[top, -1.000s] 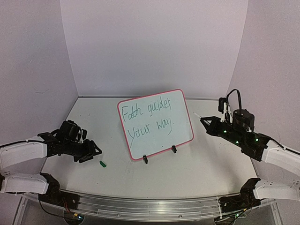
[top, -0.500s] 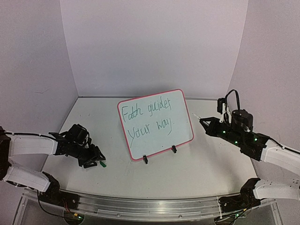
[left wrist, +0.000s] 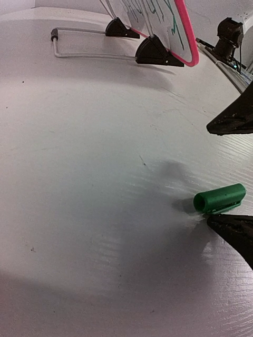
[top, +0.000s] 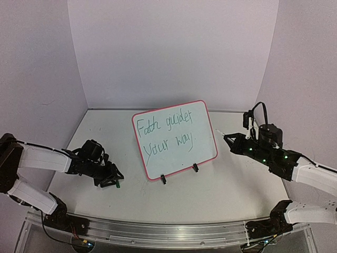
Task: Write a sentence on the whiteboard
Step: Pick up the pen cap from the center of the board.
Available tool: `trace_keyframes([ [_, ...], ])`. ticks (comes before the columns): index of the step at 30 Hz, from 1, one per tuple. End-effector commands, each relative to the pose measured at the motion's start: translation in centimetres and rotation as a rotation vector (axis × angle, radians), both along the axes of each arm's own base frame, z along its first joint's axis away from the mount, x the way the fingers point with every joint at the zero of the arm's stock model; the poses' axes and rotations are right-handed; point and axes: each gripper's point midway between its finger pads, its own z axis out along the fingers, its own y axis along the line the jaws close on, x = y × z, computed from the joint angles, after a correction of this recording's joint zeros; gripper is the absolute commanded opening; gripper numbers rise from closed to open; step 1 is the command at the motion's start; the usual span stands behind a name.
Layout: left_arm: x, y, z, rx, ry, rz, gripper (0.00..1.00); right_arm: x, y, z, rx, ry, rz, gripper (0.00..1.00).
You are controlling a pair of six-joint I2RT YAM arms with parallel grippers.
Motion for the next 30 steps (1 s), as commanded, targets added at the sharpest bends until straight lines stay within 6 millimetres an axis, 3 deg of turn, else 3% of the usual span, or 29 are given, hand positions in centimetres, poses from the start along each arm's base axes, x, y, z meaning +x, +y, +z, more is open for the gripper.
trace_keyframes([
  [1, 0.7, -0.7, -0.4, 0.025, -0.035, -0.075, 0.51, 0.1, -0.4, 0.1, 0.007, -0.011, -0.022, 0.0],
  [7, 1.2, -2.5, -0.9, 0.077, -0.061, -0.186, 0.43, 0.2, -0.6, -0.2, -0.003, 0.011, -0.032, 0.0],
  [13, -0.1, -3.0, -1.0, 0.233, -0.108, -0.313, 0.41, 0.0, -0.9, -0.4, -0.016, 0.023, -0.044, 0.0],
  [22, -1.8, -0.9, -0.1, 0.387, -0.19, -0.379, 0.51, -0.1, -0.9, -0.9, -0.021, 0.04, -0.041, 0.0],
  [30, -2.2, -2.4, -0.1, 0.333, -0.226, -0.483, 0.52, -0.2, -0.7, -1.0, -0.015, 0.046, -0.032, 0.0],
])
